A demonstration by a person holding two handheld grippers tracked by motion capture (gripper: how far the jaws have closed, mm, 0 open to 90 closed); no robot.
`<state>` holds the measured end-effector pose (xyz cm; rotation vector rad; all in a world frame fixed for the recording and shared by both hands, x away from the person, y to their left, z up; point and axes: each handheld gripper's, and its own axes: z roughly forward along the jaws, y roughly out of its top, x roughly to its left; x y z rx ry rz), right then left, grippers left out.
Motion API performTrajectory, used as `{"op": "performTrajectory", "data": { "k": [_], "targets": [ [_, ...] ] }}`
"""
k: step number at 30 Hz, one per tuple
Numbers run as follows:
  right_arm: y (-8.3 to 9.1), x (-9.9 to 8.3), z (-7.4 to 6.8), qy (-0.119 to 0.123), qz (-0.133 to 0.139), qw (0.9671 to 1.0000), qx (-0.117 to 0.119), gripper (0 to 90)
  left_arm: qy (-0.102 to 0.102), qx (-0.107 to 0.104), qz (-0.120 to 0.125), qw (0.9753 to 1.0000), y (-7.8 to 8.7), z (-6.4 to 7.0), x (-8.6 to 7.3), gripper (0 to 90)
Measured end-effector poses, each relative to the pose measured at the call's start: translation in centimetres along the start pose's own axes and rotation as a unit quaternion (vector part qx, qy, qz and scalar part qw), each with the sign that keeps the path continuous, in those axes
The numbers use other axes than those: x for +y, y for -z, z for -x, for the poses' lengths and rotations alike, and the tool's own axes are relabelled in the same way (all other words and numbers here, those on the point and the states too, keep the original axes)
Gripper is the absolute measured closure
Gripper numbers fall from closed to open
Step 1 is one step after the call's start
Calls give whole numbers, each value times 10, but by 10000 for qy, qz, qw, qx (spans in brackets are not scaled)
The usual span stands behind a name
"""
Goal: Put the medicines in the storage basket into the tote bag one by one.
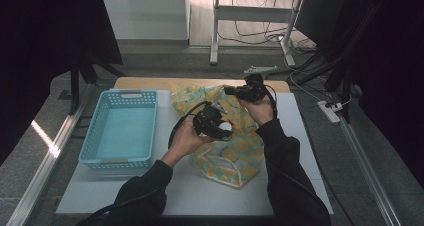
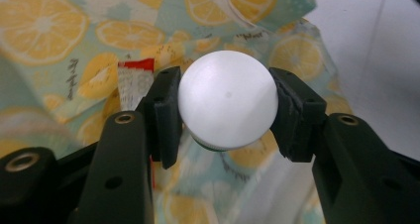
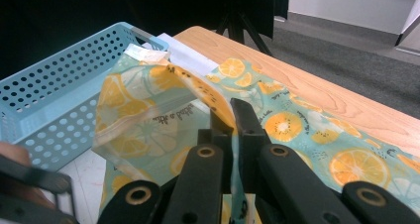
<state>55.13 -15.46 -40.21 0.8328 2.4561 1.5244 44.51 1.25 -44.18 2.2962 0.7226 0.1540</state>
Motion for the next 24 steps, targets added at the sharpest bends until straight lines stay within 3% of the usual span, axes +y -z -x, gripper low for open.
{"op": "performTrajectory", "data": {
  "k": [10, 17, 24],
  "targets": [
    [5, -1, 7, -25, 32, 10000, -76, 894, -83, 68, -32, 9999, -29, 1, 6, 509],
    [5, -2, 9, -45, 38, 9999, -111, 894, -160, 270, -54, 9995, -50, -3, 5, 508],
    [6, -4, 11, -49, 26, 9999, -136, 894, -106, 338, -17, 9994, -63, -5, 4, 507]
  ]
}}
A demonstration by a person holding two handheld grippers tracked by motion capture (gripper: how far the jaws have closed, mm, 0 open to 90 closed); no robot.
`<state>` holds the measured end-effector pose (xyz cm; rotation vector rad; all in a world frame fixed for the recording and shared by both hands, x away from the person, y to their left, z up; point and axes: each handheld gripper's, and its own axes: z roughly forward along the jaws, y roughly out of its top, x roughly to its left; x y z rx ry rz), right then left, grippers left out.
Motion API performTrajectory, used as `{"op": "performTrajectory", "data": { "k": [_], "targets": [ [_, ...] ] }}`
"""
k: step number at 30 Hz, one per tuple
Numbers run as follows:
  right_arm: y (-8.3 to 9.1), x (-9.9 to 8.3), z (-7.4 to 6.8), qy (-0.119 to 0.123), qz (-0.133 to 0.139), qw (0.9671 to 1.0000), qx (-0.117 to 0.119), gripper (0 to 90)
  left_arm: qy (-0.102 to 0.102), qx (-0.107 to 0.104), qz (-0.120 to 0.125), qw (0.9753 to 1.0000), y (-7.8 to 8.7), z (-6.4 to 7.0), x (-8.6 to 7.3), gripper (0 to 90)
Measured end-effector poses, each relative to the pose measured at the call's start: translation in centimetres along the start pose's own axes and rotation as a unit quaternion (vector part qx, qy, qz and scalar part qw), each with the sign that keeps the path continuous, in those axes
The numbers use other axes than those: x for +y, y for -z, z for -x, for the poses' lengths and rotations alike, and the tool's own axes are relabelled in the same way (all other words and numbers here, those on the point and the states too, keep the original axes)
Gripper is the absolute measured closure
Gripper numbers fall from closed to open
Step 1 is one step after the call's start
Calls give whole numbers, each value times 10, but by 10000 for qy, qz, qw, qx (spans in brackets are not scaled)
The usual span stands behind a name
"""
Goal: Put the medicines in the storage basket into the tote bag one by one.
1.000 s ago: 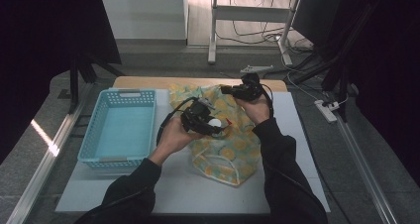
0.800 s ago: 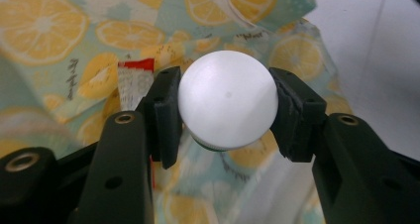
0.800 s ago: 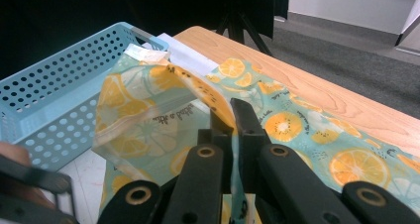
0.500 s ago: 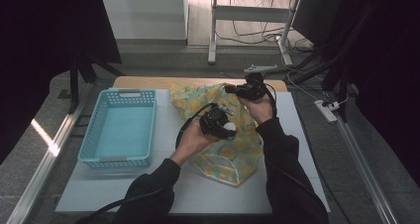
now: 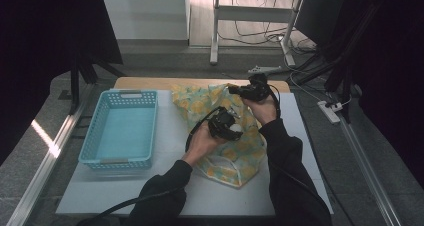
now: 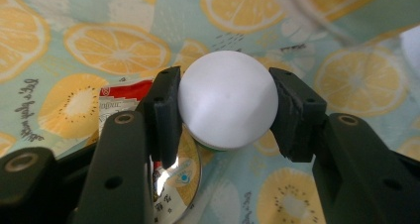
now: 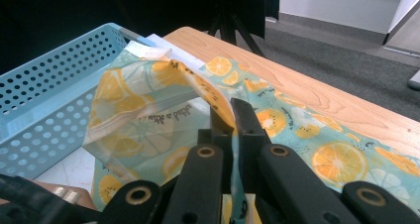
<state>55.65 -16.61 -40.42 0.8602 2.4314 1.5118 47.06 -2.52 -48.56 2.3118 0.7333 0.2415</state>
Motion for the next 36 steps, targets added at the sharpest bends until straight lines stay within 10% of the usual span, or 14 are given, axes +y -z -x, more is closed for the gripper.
{"op": "performTrajectory", "data": {
  "k": [8, 36],
  "targets": [
    [2, -2, 2, -23, 6, 10000, -14, 894, -41, 79, 41, 10000, -3, 1, -3, 428],
    [-1, -4, -15, 101, -9, 9996, 256, 894, 207, -202, 570, 9980, 72, 4, -23, 68]
  ]
}}
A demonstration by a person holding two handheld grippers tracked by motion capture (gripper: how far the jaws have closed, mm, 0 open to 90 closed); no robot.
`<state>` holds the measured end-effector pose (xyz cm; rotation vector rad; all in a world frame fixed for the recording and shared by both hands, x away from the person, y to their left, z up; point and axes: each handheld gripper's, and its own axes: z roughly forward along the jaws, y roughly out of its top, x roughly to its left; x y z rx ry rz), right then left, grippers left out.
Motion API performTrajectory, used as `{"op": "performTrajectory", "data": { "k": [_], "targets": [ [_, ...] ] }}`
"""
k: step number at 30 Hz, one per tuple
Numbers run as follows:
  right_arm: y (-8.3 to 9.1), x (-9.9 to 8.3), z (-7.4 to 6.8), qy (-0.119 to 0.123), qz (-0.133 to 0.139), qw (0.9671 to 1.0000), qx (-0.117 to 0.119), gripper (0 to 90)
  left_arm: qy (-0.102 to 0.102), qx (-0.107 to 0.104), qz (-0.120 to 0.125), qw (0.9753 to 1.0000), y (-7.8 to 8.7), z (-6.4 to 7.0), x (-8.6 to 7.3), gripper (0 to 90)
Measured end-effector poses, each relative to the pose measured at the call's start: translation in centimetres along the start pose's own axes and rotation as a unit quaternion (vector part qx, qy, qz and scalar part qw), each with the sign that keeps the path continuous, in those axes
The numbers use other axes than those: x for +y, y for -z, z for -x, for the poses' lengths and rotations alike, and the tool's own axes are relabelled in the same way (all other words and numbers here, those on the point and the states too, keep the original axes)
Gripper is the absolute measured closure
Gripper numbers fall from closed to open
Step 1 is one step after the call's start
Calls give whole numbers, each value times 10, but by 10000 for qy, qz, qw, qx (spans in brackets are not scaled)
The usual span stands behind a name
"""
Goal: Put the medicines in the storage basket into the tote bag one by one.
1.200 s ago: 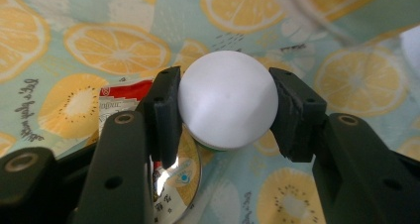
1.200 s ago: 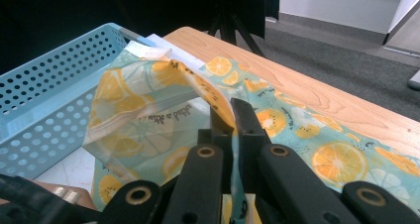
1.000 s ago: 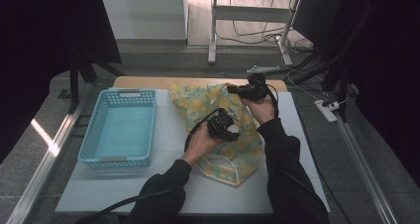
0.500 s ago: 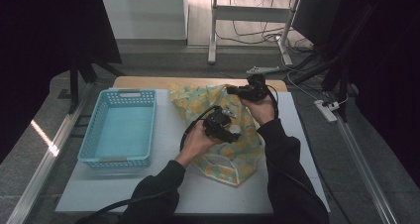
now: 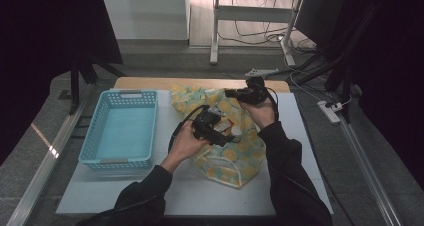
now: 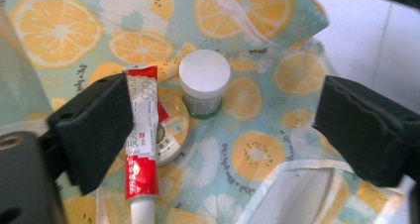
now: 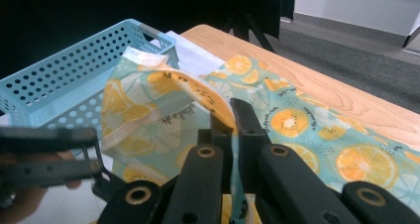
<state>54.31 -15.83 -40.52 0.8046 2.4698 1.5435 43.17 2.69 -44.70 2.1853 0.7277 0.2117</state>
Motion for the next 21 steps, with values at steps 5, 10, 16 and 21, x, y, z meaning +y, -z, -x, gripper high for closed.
{"op": "performTrajectory", "data": {
  "k": [5, 10, 16, 21],
  "targets": [
    [0, 0, -3, 14, -5, 10000, 35, 893, 31, -227, 77, 9997, 9, -1, -6, 7],
    [0, 0, -5, 37, 3, 10000, 60, 894, -22, -421, 60, 9991, 18, 2, -11, 0],
    [2, -2, -8, 65, 4, 9999, 93, 893, -105, -386, 30, 9992, 26, 6, -20, 0],
    [3, -3, -10, 85, 6, 9999, 114, 893, -175, -499, -2, 9986, 30, 9, -29, 9]
  ]
}}
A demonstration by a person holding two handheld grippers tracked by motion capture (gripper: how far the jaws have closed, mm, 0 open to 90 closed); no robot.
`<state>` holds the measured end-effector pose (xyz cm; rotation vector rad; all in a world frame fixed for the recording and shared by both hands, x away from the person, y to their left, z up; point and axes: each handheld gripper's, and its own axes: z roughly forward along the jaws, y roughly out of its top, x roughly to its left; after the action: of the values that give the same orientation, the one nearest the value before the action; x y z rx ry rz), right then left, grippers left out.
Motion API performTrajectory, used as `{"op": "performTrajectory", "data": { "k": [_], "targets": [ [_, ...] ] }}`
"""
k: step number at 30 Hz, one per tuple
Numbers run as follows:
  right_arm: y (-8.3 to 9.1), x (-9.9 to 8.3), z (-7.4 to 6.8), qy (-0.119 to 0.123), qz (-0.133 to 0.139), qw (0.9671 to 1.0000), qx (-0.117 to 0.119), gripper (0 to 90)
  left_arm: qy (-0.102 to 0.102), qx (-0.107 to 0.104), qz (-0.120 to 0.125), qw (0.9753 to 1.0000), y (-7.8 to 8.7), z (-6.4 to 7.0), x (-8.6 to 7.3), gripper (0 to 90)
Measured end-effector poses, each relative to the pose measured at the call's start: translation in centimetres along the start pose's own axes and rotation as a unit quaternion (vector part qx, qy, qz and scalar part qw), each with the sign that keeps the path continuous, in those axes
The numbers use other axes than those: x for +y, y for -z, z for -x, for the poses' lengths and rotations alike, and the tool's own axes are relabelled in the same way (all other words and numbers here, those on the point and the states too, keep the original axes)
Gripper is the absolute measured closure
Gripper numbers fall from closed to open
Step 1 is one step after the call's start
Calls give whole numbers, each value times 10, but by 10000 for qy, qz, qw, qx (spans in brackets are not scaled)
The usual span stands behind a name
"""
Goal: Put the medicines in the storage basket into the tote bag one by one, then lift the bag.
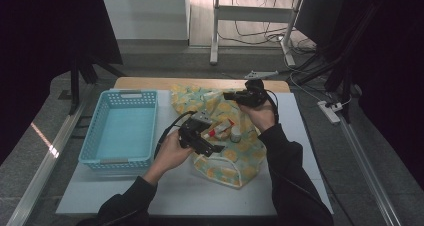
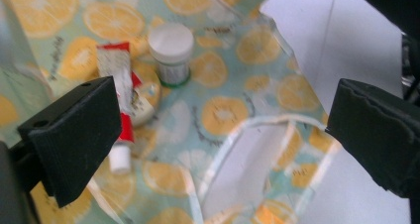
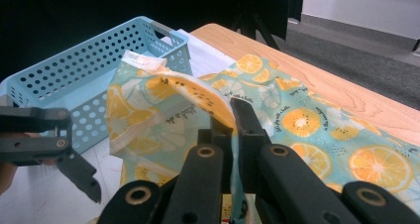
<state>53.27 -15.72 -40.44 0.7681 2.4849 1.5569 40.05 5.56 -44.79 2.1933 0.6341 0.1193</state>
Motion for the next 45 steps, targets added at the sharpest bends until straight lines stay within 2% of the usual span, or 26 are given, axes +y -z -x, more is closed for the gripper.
{"op": "performTrajectory", "data": {
  "k": [4, 10, 15, 22, 25, 27, 32, 38, 41, 45],
  "targets": [
    [1, 0, -1, 23, 2, 10000, 11, 893, 83, -7, -36, 10000, 1, 4, -7, 8],
    [2, 1, -6, 68, 0, 10000, 50, 893, 207, -1, 74, 9998, 4, 7, -16, 0],
    [1, 1, -9, 95, -13, 9999, 88, 893, 263, -42, 15, 9996, 3, 11, -22, 3],
    [-3, -1, -13, 119, -44, 9998, 145, 893, 47, 241, -133, 9996, -3, 21, -31, 0],
    [-3, -1, -15, 127, -52, 9998, 164, 893, 57, 197, -160, 9997, -5, 21, -36, 4],
    [-3, -2, -16, 132, -57, 9997, 173, 893, 16, 152, -195, 9997, -8, 22, -40, 8],
    [-2, -3, -15, 121, -45, 9998, 168, 893, 7, 195, -267, 9995, -19, 21, -45, 8],
    [-3, -3, -14, 101, -46, 9998, 170, 893, -28, 77, -396, 9992, -39, 15, -49, 6],
    [-4, -3, -15, 108, -54, 9998, 176, 893, -130, 189, -457, 9987, -45, 12, -46, 30],
    [-6, -3, -15, 100, -64, 9998, 176, 893, -71, 278, -478, 9984, -55, 5, -44, 65]
  ]
}}
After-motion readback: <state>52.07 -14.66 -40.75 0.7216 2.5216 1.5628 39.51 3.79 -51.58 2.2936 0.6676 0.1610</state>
